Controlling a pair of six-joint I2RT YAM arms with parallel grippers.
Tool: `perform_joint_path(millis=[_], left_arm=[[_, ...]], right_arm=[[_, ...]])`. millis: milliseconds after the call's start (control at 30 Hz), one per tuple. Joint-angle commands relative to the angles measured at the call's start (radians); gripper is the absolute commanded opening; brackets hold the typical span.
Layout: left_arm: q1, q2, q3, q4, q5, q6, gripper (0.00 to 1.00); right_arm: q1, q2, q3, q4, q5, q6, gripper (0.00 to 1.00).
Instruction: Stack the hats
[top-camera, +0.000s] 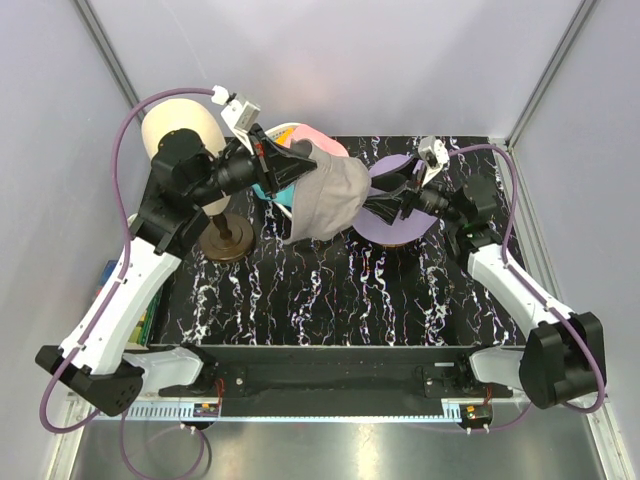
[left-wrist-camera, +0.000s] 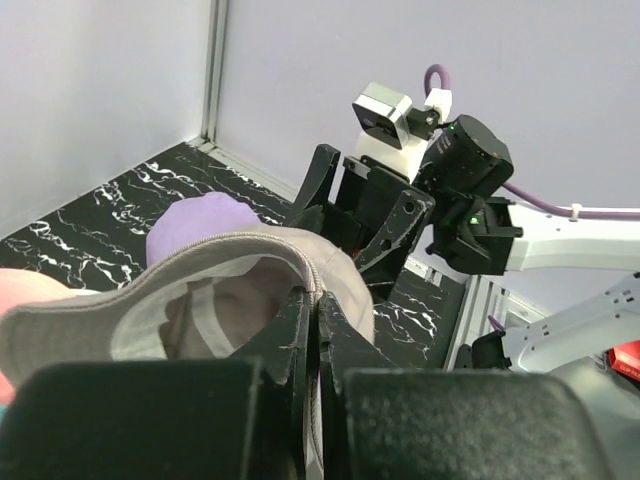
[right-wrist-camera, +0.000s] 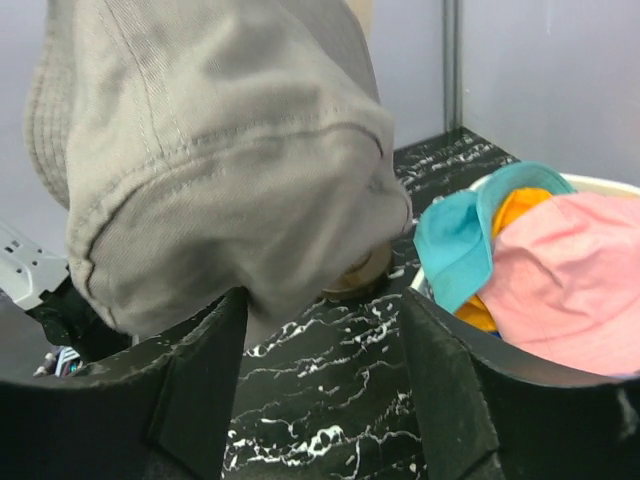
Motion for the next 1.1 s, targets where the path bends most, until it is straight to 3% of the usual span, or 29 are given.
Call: perform_joint_path(millis=[0, 133, 233, 267, 367, 633, 767, 933, 1067], left_arm=[[-0.009, -0.013, 0.028, 0.037, 0.047, 0.0, 0.0], [-0.014, -0.015, 0.019, 0.036, 0.033, 0.004, 0.0], [-0.016, -0.007, 0.019, 0.036, 0.022, 0.012, 0.0], [-0.016, 0.002, 0.022, 0.036, 0.019, 0.016, 0.0], [-0.017, 0.017, 0.027, 0.031, -0.003, 0.027, 0.0], [-0.014, 0.094, 0.022, 0.074, -0.08, 0.029, 0.0], [-0.014, 0.18, 0.025, 0.16, -0.021, -0.042, 0.0], [-0.026, 0.356, 0.125, 0.231, 0.056, -0.094, 0.0], [-0.037, 0.447, 0.177, 0.231, -0.008, -0.079, 0.0]], right_arm=[[0.002, 0.026, 0.04, 0.196, -0.101, 0.082, 0.66], [0.002, 0.038, 0.07, 0.139, -0.123, 0.061, 0.52], [0.004, 0.023, 0.07, 0.099, -0.132, 0.044, 0.31], [0.002, 0.009, 0.065, 0.09, -0.13, 0.032, 0.17], [0.002, -0.029, 0.051, 0.033, -0.095, -0.002, 0.0], [0.002, -0.282, 0.137, -0.529, 0.181, -0.217, 0.0], [0.002, -0.365, 0.217, -0.816, 0.397, -0.257, 0.0], [0.004, -0.373, 0.326, -1.008, 0.607, -0.298, 0.0], [0.002, -0.301, 0.376, -1.076, 0.736, -0.321, 0.0]])
